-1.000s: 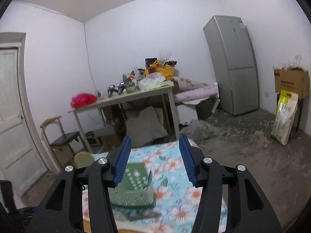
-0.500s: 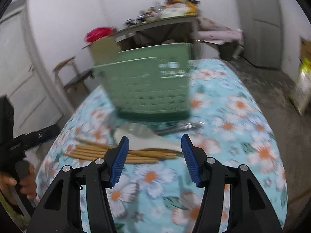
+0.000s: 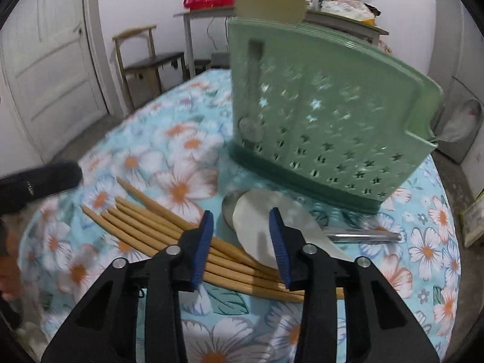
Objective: Organize utensils
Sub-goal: 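Grasp the cream rice paddle beside the caddy with the right gripper, then lift the rice paddle with the right gripper while the left gripper grasps a metal spoon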
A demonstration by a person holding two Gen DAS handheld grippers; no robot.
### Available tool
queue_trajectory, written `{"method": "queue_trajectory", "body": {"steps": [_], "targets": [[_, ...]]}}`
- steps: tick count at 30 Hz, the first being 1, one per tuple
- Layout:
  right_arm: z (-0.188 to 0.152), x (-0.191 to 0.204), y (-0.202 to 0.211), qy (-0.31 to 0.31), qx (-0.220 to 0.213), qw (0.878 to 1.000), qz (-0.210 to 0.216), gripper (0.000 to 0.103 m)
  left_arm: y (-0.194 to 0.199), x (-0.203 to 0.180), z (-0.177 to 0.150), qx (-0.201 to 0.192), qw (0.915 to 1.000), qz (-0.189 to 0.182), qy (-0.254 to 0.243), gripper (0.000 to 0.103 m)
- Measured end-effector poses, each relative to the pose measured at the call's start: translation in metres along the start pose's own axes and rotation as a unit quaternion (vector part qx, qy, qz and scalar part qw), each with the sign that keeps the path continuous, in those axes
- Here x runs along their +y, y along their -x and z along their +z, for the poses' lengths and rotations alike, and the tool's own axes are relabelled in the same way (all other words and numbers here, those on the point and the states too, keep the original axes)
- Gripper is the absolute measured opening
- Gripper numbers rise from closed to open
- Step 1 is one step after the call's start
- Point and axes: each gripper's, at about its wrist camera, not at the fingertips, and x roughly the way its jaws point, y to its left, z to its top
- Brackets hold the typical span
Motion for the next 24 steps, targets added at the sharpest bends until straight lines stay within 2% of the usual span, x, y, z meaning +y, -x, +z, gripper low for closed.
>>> {"method": "queue_trajectory", "body": {"steps": [4,8,13,18,24], "targets": [[-0.004,0.006,-0.009,0.014,0.016,1.0,-0.021,0.02,-0.003,0.005,0.002,0.002,1.0,-0.005,0.004,0.093],[-0.004,0.008,-0.001,0.024,0.006,0.999,-0.029,0.013,-0.004,0.006,0.003,0.002,0.9999,-0.011,0.006,0.093],[-0.004,0.012,0.016,0.036,-0.014,0.999,-0.038,0.009,-0.002,0.005,0.004,-0.001,0.9998,-0.016,0.006,0.093],[-0.002,0.003,0.041,0.015,-0.036,0.999,-0.034,0.008,0.0,0.0,0.005,-0.005,0.9998,-0.02,0.0,0.093],[-0.003,-0.016,0.069,-0.041,-0.055,0.998,0.012,0.008,0.0,-0.008,0.004,-0.001,0.9996,-0.026,-0.006,0.093]]}}
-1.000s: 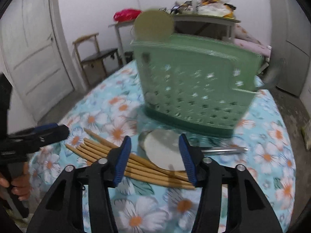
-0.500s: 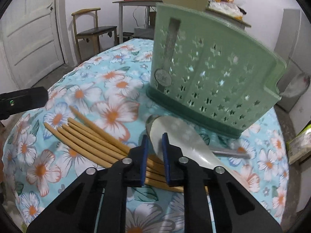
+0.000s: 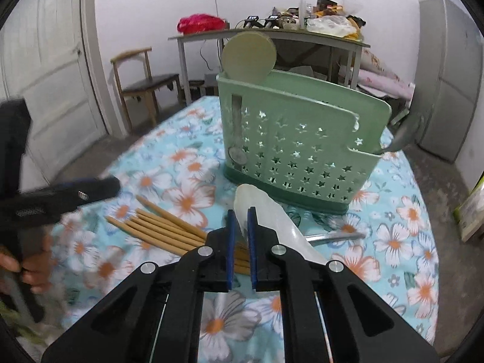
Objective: Organize utensils
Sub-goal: 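Lift the rice paddle with the right gripper while the left gripper grasps a metal spoon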
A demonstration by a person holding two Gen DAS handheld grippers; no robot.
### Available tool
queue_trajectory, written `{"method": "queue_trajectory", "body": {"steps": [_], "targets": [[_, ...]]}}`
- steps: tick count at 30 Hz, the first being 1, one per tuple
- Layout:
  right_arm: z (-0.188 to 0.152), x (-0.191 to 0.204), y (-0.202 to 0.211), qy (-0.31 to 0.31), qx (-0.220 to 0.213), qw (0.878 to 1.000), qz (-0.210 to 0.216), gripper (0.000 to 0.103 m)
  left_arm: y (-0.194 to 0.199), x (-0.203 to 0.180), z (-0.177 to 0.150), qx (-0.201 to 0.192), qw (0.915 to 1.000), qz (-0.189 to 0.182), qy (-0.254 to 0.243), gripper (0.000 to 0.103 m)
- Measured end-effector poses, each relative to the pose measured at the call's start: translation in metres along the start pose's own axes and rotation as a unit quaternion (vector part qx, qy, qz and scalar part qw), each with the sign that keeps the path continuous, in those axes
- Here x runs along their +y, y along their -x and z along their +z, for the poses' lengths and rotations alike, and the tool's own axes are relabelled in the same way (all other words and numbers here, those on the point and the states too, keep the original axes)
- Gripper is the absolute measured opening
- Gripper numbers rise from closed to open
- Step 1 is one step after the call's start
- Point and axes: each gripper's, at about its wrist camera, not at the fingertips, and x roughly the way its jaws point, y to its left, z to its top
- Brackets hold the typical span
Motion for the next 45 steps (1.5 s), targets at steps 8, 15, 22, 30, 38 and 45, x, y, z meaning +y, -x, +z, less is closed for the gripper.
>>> {"method": "queue_trajectory", "body": {"steps": [8,15,22,30,38,45], "targets": [[-0.006,-0.008,0.028,-0.049,-0.02,0.997,0.049,0.007,0.001,-0.011,-0.004,0.005,0.9999,-0.009,-0.009,0.092],[-0.008,-0.05,0.058,-0.164,-0.073,0.978,0.107,0.005,0.004,-0.013,-0.006,0.008,0.9998,-0.014,-0.014,0.093],[-0.025,-0.087,0.074,-0.223,-0.086,0.968,0.077,0.004,0.005,-0.017,-0.005,0.008,0.9996,-0.021,-0.017,0.093],[-0.031,-0.089,0.072,-0.207,-0.076,0.975,0.034,0.004,-0.01,-0.042,0.005,0.035,0.9953,-0.085,-0.028,0.075],[-0.021,-0.062,0.075,-0.13,-0.081,0.988,-0.002,0.003,-0.059,-0.049,0.013,0.139,0.9756,-0.166,0.036,0.043],[-0.019,-0.046,0.076,-0.09,-0.082,0.992,-0.035,0.003,-0.09,-0.051,0.013,0.203,0.9538,-0.203,0.088,0.033]]}}
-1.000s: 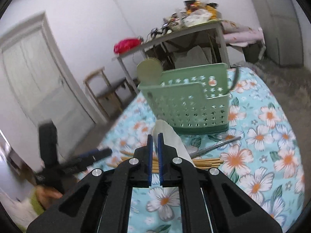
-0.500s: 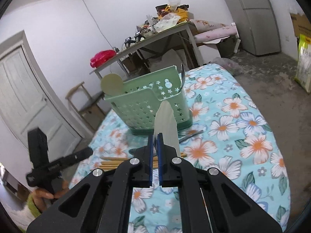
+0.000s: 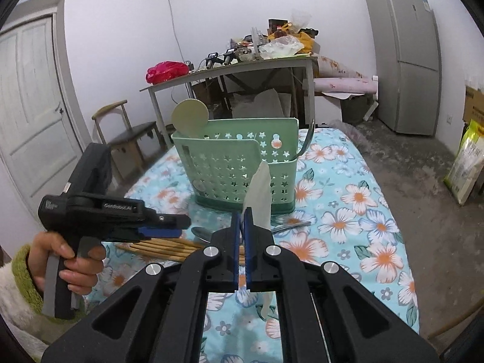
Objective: Organize utensils
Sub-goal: 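Lift the rice paddle with the right gripper while the left gripper grasps a metal spoon, then carry the metal spoon into the green caddy and open the left gripper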
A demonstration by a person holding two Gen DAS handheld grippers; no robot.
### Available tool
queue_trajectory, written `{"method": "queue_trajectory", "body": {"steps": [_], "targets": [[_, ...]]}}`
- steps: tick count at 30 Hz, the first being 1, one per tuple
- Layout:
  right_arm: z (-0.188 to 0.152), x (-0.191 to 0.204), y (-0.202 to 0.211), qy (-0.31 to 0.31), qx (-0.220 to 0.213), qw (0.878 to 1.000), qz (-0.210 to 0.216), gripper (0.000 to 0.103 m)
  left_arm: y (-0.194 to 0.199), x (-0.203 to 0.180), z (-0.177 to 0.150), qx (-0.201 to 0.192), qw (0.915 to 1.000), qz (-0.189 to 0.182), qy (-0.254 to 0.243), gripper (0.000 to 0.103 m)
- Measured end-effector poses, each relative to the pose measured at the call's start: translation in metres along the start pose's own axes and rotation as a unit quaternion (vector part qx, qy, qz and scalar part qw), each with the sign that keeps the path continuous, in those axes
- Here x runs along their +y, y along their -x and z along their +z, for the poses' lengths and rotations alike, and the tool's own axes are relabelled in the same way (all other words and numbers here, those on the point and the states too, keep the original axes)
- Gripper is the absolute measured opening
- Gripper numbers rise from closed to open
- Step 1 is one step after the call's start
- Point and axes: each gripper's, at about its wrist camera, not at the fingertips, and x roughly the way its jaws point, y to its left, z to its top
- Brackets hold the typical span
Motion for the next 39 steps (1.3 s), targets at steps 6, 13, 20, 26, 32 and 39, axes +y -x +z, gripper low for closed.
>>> {"method": "queue_trajectory", "body": {"steps": [6,13,20,26,32,39], "targets": [[0.0,0.005,-0.002,0.012,0.0,1.0,-0.002,0.003,-0.022,0.003,0.003,0.029,0.9991,-0.003,0.032,0.026],[-0.001,0.005,-0.002,0.011,0.0,1.0,-0.001,0.003,-0.035,0.011,0.008,0.028,0.9976,0.012,0.062,0.016],[0.0,0.004,-0.003,0.009,0.001,1.0,-0.001,0.003,-0.037,0.012,0.012,0.014,0.997,0.035,0.068,0.011],[0.0,0.004,-0.003,0.008,0.001,1.0,-0.004,0.003,-0.034,0.006,0.011,-0.013,0.9971,0.054,0.051,0.001],[-0.001,0.001,-0.002,0.003,-0.002,1.0,-0.005,0.003,-0.016,-0.019,0.008,-0.057,0.9949,0.082,-0.016,0.001],[-0.002,0.001,-0.002,0.002,-0.002,1.0,-0.006,0.003,0.012,-0.061,-0.005,-0.116,0.976,0.129,-0.132,0.001]]}}
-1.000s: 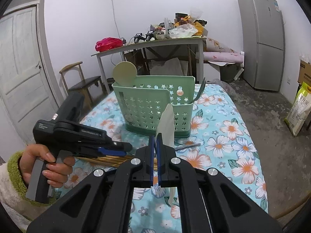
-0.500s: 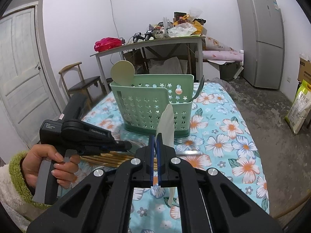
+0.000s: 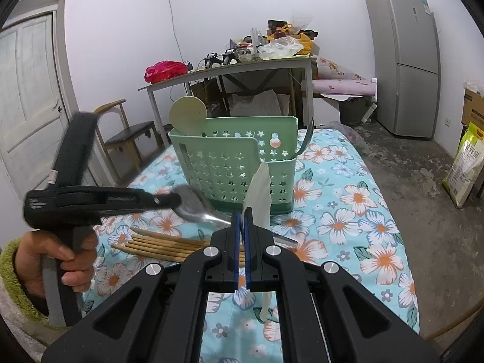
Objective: Organize utensils
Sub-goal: 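Carry the metal spoon into the green caddy and open the left gripper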
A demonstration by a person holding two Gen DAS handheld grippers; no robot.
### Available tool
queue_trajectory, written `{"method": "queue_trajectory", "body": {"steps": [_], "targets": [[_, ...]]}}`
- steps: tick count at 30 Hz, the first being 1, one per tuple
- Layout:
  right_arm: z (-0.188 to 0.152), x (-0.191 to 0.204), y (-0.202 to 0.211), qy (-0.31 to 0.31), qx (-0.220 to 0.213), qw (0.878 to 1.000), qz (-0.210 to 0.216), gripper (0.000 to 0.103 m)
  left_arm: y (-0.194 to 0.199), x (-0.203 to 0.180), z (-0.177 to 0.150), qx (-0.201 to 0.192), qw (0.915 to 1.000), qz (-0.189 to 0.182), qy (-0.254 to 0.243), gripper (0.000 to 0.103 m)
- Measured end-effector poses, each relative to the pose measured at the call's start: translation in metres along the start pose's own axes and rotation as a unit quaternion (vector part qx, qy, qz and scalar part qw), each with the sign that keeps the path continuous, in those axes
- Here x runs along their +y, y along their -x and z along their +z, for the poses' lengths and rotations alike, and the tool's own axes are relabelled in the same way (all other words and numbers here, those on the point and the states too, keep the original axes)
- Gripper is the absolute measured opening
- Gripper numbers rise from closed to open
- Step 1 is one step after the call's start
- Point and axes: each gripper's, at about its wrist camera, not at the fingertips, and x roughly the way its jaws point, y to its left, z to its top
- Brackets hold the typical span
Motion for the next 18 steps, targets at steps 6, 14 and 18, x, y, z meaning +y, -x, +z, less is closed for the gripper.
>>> {"method": "queue_trajectory", "body": {"steps": [6,14,18], "targets": [[0.0,0.0,0.001,-0.002,0.0,1.0,0.0,0.003,0.031,-0.018,0.0,-0.042,0.996,0.03,-0.073,0.001],[0.0,0.0,0.001,-0.003,-0.001,1.0,0.0,0.003,0.073,-0.028,0.004,-0.1,0.9872,0.049,-0.113,0.0],[0.0,0.0,0.002,-0.005,-0.001,1.0,0.0,0.003,0.09,-0.035,0.012,-0.128,0.9833,0.047,-0.121,0.0]]}}
